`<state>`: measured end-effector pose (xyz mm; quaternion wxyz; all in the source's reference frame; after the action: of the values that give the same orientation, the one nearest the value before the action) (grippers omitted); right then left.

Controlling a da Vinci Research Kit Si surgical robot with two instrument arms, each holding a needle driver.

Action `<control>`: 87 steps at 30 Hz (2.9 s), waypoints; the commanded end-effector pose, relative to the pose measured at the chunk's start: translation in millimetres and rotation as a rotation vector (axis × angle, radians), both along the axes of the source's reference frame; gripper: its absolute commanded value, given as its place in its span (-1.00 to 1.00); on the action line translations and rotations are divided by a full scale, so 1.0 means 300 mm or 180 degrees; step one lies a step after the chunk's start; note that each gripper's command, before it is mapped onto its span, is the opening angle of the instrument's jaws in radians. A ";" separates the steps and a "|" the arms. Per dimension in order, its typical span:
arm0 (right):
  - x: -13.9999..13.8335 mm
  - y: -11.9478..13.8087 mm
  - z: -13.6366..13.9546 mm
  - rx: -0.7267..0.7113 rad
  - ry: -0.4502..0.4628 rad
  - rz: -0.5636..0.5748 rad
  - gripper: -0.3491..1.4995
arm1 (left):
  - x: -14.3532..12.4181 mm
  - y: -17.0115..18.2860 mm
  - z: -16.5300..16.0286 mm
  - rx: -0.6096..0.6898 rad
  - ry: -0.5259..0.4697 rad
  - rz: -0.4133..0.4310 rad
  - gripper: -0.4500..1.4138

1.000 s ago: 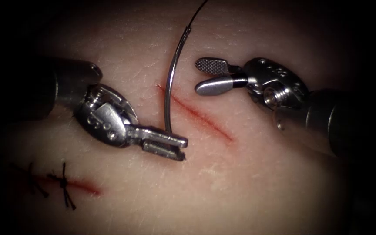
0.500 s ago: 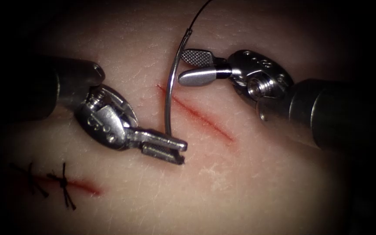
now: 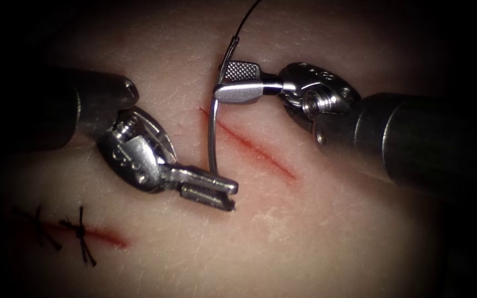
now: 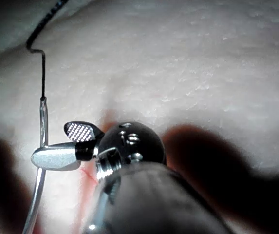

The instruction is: Wound Closure

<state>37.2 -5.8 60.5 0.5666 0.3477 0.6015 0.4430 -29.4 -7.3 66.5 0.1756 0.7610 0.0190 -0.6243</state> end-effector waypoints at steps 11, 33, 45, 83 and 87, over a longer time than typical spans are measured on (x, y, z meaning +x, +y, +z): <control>0.0025 -0.0019 -0.0002 0.0016 0.0108 -0.0064 0.67 | -0.0025 -0.001 0.003 0.0005 -0.0020 0.0013 -1.00; -0.0021 -0.0029 0.0003 0.0036 -0.0044 0.0003 -1.00 | -0.0043 -0.001 0.002 0.0516 0.0302 -0.0132 0.68; -0.0061 -0.0011 -0.0006 -0.0236 -0.0209 0.0065 -1.00 | 0.0020 -0.002 0.000 0.0692 0.0751 -0.0518 0.68; -0.0060 0.0101 -0.0038 -0.3708 -0.1875 0.0018 -1.00 | 0.0162 0.004 0.021 0.1149 0.2433 -0.1656 -0.93; -0.0032 0.0103 -0.0040 -0.3898 -0.1888 0.0005 -1.00 | 0.0147 0.003 0.023 0.1141 0.2524 -0.1623 -0.91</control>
<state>35.3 -2.7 58.6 0.8024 -0.1745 0.5621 0.0987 -24.6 -5.8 72.8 -0.1369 0.4608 0.0037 -0.8769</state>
